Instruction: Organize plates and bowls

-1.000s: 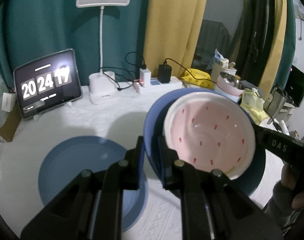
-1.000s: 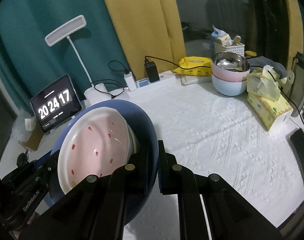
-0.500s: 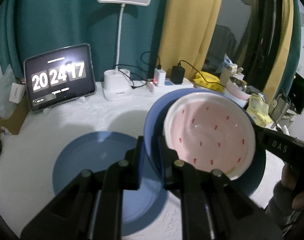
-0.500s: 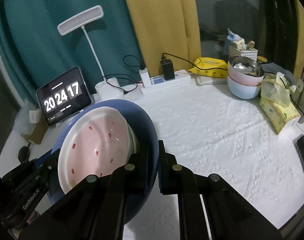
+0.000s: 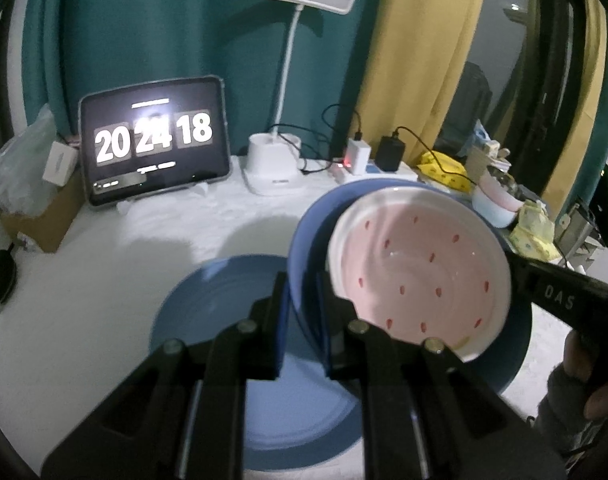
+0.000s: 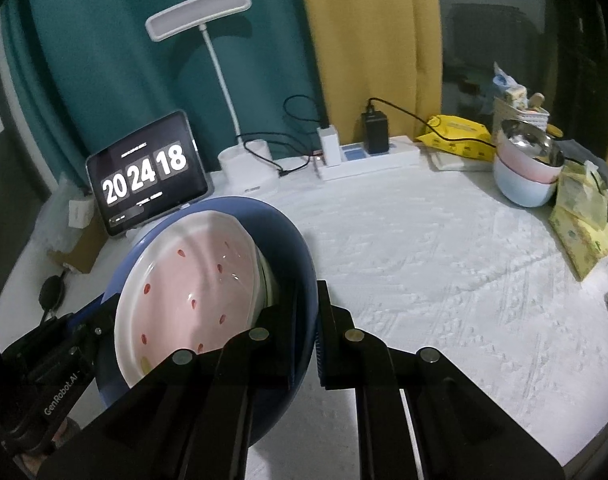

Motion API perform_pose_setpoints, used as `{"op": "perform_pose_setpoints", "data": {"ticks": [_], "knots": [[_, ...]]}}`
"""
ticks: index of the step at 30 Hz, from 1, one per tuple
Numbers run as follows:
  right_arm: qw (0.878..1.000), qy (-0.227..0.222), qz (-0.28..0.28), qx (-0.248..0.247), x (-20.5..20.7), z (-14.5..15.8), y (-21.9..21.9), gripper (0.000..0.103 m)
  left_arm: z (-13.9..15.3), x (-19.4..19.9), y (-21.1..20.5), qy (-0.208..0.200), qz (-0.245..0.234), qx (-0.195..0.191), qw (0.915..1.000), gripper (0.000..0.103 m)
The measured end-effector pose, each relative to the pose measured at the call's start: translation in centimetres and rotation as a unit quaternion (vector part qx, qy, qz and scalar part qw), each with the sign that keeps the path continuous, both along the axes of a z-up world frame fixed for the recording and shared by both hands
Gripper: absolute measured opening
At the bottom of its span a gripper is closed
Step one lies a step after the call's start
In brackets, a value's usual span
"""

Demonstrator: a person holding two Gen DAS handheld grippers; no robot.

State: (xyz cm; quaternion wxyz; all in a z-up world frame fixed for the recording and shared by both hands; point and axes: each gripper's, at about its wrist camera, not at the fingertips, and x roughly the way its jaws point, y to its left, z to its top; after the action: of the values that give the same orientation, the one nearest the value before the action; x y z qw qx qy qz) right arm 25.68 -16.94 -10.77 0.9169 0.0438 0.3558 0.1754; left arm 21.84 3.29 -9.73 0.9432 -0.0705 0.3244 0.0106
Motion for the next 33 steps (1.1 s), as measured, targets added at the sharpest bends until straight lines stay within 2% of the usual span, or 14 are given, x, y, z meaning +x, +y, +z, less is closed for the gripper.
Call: {"op": "perform_pose_setpoints", "data": {"ticks": [19,33], "knots": [[0.998,0.025,0.049,-0.009,1.6,-2.0,6.3,0.011,-1.9,0.0,5.6,0.021,0.045,-0.006,0.9988,0.012],[0.997,0.045,0.055,-0.011,3.1,-3.0,7.6,0.011,-1.9,0.5,6.5,0.019,0.048,0.004,0.9987,0.012]]}}
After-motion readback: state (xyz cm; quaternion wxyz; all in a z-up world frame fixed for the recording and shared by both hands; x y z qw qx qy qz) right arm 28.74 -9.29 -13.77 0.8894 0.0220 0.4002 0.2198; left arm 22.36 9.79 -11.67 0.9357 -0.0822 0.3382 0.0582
